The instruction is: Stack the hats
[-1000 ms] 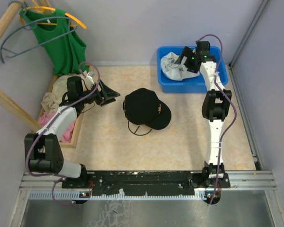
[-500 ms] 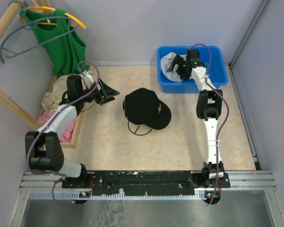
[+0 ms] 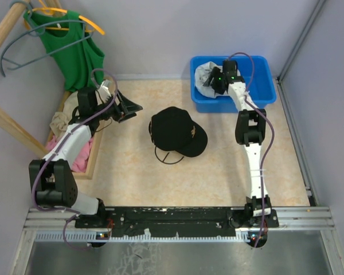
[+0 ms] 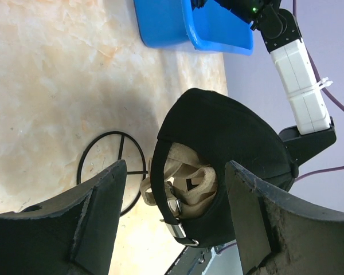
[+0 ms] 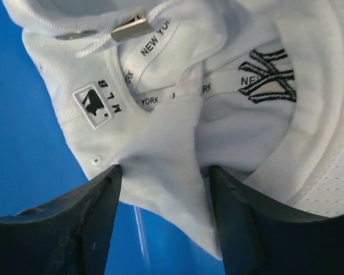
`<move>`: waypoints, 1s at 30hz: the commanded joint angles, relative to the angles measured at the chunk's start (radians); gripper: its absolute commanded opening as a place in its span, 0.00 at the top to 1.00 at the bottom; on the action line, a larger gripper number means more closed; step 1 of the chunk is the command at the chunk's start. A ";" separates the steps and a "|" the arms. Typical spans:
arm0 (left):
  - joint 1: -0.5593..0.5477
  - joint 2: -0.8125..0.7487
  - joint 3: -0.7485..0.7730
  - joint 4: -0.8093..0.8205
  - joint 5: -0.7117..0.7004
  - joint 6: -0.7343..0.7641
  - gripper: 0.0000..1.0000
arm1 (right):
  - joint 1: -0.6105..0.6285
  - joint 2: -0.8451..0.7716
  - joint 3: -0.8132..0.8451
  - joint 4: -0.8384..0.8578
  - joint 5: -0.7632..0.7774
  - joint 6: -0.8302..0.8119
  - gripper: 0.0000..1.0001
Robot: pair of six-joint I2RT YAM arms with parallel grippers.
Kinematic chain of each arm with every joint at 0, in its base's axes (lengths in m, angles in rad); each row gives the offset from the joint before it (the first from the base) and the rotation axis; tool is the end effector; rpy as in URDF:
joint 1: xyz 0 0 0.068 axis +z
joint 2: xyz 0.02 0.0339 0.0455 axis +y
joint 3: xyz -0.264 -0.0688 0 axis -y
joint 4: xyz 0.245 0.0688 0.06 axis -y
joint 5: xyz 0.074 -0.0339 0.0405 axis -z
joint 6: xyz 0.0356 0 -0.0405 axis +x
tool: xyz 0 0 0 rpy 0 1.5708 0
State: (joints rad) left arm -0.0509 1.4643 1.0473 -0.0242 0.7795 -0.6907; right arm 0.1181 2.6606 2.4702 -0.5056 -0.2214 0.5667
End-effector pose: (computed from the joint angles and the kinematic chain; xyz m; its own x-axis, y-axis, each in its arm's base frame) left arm 0.3284 -0.0418 0.2892 -0.7562 -0.4152 -0.5058 0.2455 0.5364 -0.8074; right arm 0.5844 0.0772 0.1785 -0.6887 0.4457 -0.5719 0.1036 0.8412 0.5308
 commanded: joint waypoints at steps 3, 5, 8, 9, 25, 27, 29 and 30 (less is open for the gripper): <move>0.012 -0.019 0.050 -0.046 -0.014 0.048 0.25 | 0.000 -0.064 -0.057 0.139 0.114 0.020 0.68; 0.015 -0.022 0.062 -0.064 -0.019 0.060 0.25 | -0.005 -0.097 -0.104 0.165 0.127 0.025 0.81; 0.017 -0.031 0.084 -0.082 -0.026 0.075 0.25 | -0.014 -0.143 -0.138 0.166 0.130 0.019 0.90; 0.017 -0.035 0.094 -0.084 -0.030 0.081 0.25 | -0.017 -0.162 -0.158 0.171 0.128 0.015 0.98; -0.060 0.006 0.438 -0.211 0.013 0.174 0.24 | -0.061 -0.510 -0.134 0.058 -0.092 0.002 1.00; -0.114 0.036 0.523 -0.264 -0.016 0.246 0.24 | -0.061 -0.541 -0.104 0.024 -0.120 0.009 1.00; -0.158 0.059 0.565 -0.275 -0.011 0.297 0.23 | -0.063 -0.583 -0.104 0.008 -0.152 0.022 1.00; -0.176 0.063 0.573 -0.258 -0.009 0.325 0.22 | -0.063 -0.608 -0.114 0.007 -0.165 0.030 1.00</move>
State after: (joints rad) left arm -0.1581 1.4971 1.5536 -0.2352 0.7593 -0.5022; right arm 0.0551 2.1860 2.3119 -0.4618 -0.2962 0.5850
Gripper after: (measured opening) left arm 0.768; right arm 0.023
